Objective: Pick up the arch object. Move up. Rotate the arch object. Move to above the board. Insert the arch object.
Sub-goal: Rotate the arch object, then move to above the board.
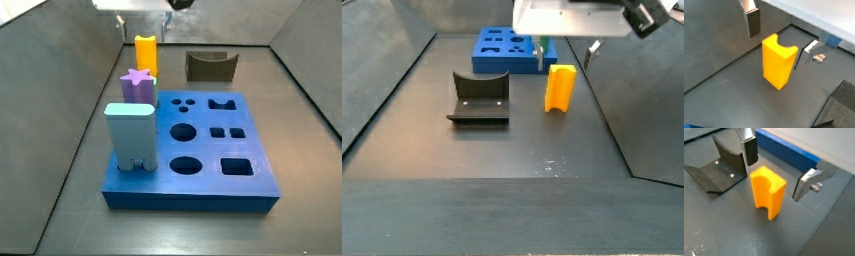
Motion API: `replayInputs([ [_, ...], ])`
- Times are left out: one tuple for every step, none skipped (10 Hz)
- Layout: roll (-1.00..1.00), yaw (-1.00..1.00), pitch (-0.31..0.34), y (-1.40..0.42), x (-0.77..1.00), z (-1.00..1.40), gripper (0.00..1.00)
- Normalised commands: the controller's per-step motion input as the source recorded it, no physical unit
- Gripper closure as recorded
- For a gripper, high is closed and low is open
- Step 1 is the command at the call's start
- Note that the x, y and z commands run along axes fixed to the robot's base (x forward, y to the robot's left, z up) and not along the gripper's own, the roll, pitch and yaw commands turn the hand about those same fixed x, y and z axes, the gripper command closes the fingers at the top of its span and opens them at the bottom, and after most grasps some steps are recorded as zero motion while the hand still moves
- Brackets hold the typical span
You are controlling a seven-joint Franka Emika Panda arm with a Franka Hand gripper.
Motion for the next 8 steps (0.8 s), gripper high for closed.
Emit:
replayInputs([
  [-0.04, -0.01, -0.052, 0.0, 0.02, -0.73, 0.0],
  [-0.05, -0.01, -0.051, 0.0, 0.02, -0.6, 0.0],
  [-0.06, 0.0, -0.052, 0.0, 0.03, -0.49, 0.0],
  [-0.07, 0.0, -0.053, 0.0, 0.03, -0.39, 0.0],
  [-0.07, 0.01, -0.048, 0.0, 0.03, -0.27, 0.0],
  [-0.08, 0.01, -0.046, 0.0, 0.04, -0.19, 0.0],
  [0.0, 0.0, 0.0, 0.0, 0.0, 0.0, 1.0],
  [-0.01, -0.07, -0.273, 0.12, 0.01, 1.0, 1.0],
])
